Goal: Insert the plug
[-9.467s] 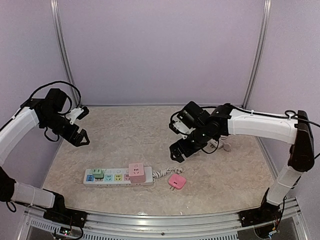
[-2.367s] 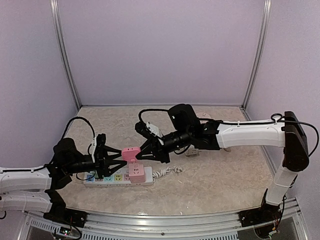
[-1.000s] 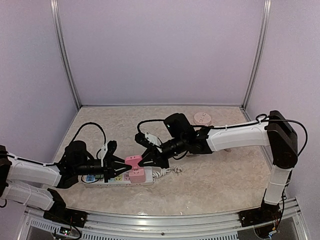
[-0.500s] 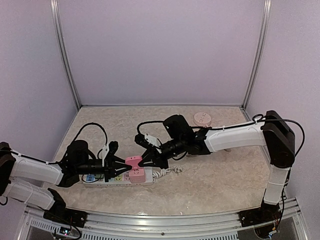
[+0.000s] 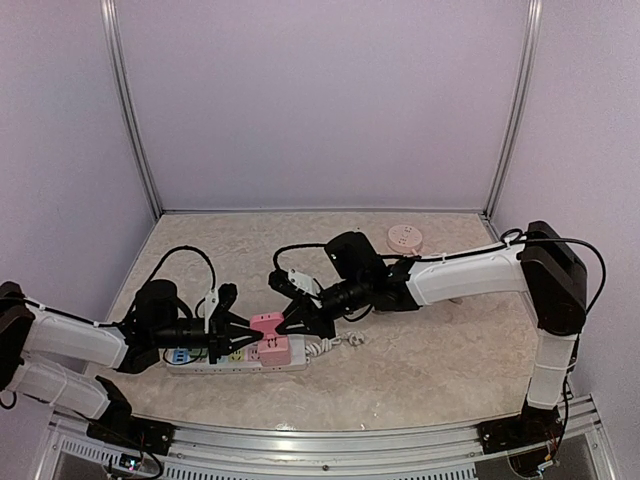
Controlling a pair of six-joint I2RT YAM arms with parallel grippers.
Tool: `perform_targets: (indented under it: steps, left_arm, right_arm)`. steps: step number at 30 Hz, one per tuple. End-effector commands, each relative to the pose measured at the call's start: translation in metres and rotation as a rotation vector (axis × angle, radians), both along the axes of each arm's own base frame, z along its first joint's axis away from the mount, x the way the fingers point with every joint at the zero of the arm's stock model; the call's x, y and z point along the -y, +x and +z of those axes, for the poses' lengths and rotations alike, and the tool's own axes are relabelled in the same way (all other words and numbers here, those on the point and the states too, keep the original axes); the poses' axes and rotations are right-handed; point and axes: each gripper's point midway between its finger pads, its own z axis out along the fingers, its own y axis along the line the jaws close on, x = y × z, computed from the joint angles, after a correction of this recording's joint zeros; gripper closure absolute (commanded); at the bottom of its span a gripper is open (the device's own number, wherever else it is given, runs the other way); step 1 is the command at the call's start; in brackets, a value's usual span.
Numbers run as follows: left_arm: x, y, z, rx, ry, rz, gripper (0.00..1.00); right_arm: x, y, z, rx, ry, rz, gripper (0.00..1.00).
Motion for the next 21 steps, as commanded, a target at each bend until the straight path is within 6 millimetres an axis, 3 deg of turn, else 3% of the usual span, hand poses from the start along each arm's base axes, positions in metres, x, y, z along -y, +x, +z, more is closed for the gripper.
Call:
perform_targets:
  steps: [1, 4, 5, 7, 10, 14, 21]
  left_arm:
    - [-0.001, 0.021, 0.010, 0.074, 0.013, 0.063, 1.00]
    - [0.003, 0.024, 0.028, 0.094, -0.014, 0.047, 1.00]
    - [0.005, 0.020, 0.035, 0.111, -0.026, 0.021, 1.00]
    - [0.010, 0.012, 0.045, 0.137, -0.042, -0.019, 1.00]
    - [0.012, 0.008, 0.051, 0.141, -0.066, -0.024, 1.00]
    - [0.011, 0.005, 0.046, 0.136, -0.056, -0.026, 1.00]
    - [0.009, 0.003, 0.048, 0.140, -0.061, -0.033, 1.00]
  right_arm:
    - [-0.001, 0.000, -0.006, -0.019, -0.033, -0.033, 1.00]
    - [-0.003, 0.002, 0.005, -0.011, -0.014, -0.039, 1.00]
    - [-0.003, 0.003, 0.007, -0.010, -0.008, -0.049, 0.91]
    - [-0.002, 0.006, 0.005, -0.007, -0.008, -0.069, 0.60]
    - [-0.003, 0.008, -0.003, -0.023, -0.011, -0.084, 0.45]
    - [-0.003, 0.013, -0.006, -0.021, -0.002, -0.118, 0.42]
    - [-0.002, 0.026, -0.001, -0.030, 0.026, -0.153, 0.53]
